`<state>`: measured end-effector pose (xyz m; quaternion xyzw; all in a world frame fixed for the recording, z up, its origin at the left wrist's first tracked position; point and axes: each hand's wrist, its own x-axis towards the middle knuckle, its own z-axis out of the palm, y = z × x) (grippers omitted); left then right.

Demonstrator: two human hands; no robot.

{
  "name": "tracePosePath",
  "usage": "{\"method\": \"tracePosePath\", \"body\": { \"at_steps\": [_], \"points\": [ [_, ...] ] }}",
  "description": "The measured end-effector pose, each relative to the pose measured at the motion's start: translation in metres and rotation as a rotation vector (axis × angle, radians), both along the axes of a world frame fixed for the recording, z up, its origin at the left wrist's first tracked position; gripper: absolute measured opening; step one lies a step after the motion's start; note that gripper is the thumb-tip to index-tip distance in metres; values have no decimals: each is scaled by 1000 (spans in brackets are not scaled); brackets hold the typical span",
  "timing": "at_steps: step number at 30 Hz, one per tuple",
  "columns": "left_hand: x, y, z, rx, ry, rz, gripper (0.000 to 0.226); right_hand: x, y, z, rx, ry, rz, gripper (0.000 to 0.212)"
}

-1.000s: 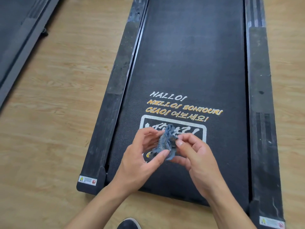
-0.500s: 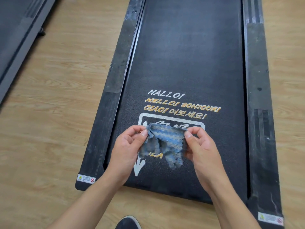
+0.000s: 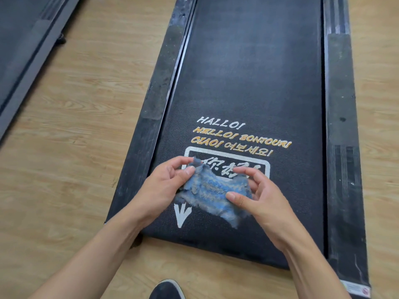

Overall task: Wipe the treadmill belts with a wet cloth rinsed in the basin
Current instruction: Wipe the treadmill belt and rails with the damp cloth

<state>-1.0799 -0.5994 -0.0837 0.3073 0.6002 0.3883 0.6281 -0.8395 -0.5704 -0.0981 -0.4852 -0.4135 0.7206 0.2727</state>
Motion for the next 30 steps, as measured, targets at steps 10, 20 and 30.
{"method": "tracePosePath", "body": {
  "at_steps": [10, 20, 30],
  "points": [
    [2, 25, 23, 92, 29, -341, 33, -11, -3, 1, 34, -94, 320, 41],
    [-12, 25, -21, -104, 32, -172, 31, -20, -10, 2, 40, 20, 121, 22],
    [-8, 12, -24, -68, 485, 252, 13, -29, -12, -4, 22, 88, 22, 32]
  ]
}}
